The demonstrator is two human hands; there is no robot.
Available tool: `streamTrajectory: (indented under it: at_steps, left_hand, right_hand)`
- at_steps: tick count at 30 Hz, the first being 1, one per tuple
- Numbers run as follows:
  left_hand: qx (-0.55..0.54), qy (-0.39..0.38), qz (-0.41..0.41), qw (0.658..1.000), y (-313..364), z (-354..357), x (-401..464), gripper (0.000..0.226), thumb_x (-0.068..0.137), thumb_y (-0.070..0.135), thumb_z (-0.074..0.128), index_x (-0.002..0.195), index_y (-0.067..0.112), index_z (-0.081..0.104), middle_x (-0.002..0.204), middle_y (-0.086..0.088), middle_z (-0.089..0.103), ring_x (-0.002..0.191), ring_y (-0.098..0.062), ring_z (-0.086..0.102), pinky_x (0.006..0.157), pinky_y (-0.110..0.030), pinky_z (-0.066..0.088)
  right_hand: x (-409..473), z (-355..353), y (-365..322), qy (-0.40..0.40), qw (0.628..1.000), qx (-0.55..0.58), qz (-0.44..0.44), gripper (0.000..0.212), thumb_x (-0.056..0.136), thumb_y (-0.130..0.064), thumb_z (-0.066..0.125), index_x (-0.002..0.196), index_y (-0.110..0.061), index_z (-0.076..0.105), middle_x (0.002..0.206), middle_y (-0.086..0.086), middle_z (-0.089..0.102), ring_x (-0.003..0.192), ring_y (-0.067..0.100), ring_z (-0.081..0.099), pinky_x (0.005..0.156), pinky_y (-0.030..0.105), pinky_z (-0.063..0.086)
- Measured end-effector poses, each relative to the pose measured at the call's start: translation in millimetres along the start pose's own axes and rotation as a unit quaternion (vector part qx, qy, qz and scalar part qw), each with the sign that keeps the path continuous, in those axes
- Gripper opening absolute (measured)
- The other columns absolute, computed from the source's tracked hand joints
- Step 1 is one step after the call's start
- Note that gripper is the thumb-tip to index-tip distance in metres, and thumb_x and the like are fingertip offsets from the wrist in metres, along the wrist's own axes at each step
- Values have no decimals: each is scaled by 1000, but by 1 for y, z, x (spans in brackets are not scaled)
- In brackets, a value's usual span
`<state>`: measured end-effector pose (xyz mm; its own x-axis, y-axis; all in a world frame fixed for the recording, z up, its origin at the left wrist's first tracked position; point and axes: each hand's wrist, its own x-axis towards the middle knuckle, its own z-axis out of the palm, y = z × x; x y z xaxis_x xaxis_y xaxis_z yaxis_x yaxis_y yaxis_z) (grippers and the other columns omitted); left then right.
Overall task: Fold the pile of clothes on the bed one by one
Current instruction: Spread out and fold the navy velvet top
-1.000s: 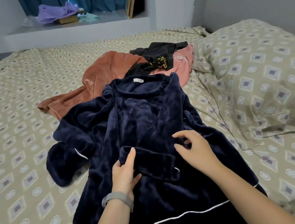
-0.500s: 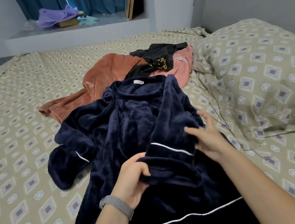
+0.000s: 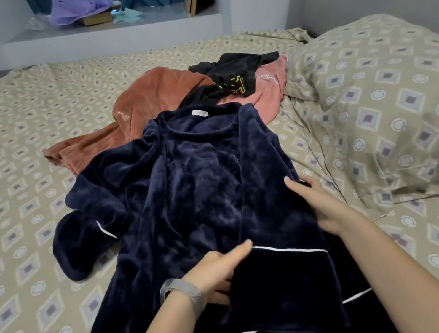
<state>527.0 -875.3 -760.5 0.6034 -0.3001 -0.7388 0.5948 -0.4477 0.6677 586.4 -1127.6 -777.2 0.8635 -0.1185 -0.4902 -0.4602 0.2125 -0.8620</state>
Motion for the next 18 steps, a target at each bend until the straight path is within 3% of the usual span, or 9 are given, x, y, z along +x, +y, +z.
streamTrajectory:
  at_steps: [2,5,8,11,13,15,18]
  left_hand:
    - [39,39,46,997,0,12,6,65,52,59,83,95,12,70,88,1,75,87,-18,72,87,-40,57]
    - [93,0,69,993,0,14,9,60,48,37,90,101,16,70,94,1,75,90,-15,72,88,-37,57]
    - [140,-21,65,988,-2,8,15,61,52,41,90,106,26,65,101,6,73,94,-10,70,84,-31,58]
    - [156,36,95,982,-2,9,23,45,68,50,81,102,27,64,99,9,72,90,-5,68,85,-25,56]
    - [210,103,131,963,4,13,25,42,77,55,71,100,20,63,94,8,69,83,-4,66,77,-20,54]
    - [270,152,171,935,10,15,27,41,78,53,71,91,18,55,90,9,63,75,-3,58,64,-13,47]
    - [270,122,159,942,12,9,34,47,71,47,80,101,19,57,101,10,64,88,-2,60,76,-15,49]
  right_hand:
    - [0,4,-1,22,999,-5,-27,66,86,-40,70,141,-31,34,130,6,56,104,21,65,75,35,57]
    - [5,3,2,7,999,-4,-36,57,89,-37,67,139,-34,40,126,1,59,104,20,66,73,34,57]
    - [22,-5,6,-109,985,134,4,68,85,-45,69,144,-37,38,138,0,55,118,20,61,86,39,56]
    - [39,-2,-16,-224,954,197,34,58,92,-44,59,145,-26,44,143,9,53,130,25,52,100,44,49]
    - [60,2,-33,-205,957,206,4,64,91,-37,65,148,-29,37,147,7,48,130,24,51,99,44,50]
    - [81,11,-49,-135,973,187,-32,69,86,-31,71,146,-33,37,142,5,53,119,22,60,89,40,55]
    - [107,26,-62,-55,988,127,-62,63,85,-30,74,140,-26,42,131,7,59,108,20,65,77,35,58]
